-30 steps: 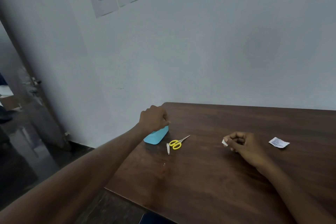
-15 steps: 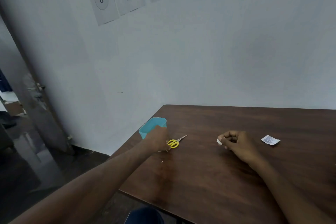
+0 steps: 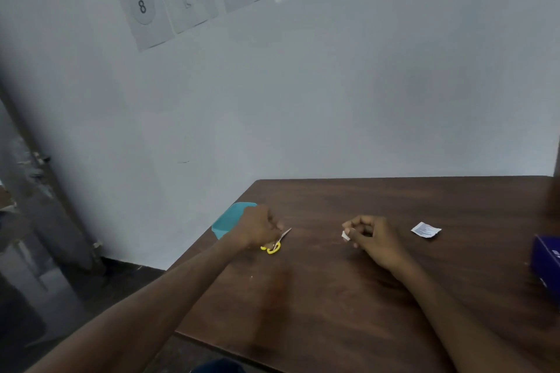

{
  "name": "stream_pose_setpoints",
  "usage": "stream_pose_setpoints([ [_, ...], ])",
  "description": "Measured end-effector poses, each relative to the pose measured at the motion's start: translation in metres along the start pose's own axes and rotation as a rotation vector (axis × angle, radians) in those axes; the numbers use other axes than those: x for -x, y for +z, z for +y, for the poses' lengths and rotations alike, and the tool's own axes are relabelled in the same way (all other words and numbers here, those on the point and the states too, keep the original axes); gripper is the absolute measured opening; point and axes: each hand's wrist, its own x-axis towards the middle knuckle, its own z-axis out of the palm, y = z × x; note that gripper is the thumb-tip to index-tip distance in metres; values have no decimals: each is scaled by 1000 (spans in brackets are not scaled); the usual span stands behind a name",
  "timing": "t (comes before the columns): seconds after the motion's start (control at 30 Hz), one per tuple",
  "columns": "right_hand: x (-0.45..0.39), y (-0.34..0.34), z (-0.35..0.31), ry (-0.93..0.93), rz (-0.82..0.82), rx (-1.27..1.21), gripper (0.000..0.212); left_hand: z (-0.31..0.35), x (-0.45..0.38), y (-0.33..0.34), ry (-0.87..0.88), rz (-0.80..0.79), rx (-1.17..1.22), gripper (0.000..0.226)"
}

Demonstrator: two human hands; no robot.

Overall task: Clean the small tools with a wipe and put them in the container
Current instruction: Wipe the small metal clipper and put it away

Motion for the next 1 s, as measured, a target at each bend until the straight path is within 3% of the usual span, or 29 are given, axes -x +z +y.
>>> stream_pose_setpoints([
  [0.17,-6,4,6,10,98,-88,16,50,-1,54,172,-112,760,15],
  [0.27,-11,6,11,19,177,-72,14,73,-8,96,212,-87,1049,18],
  [0.33,-16,4,16,27,235,-28,24,83,-19,120,230,-42,1136,20],
  [0.47,-23,2,25,38,329,24,29,93,-45,142,298,11,1153,25],
  [0.63,-32,-3,34,66,310,13,17,90,-65,148,334,11,1113,25],
  [0.77,-35,-1,35,71,288,44,26,87,-74,152,333,95,1044,25],
  [0.87,-36,-3,35,49,321,85,9,88,-77,154,332,122,1010,25],
  [1.0,-32,-7,29,68,319,72,4,91,-73,151,361,173,949,26],
])
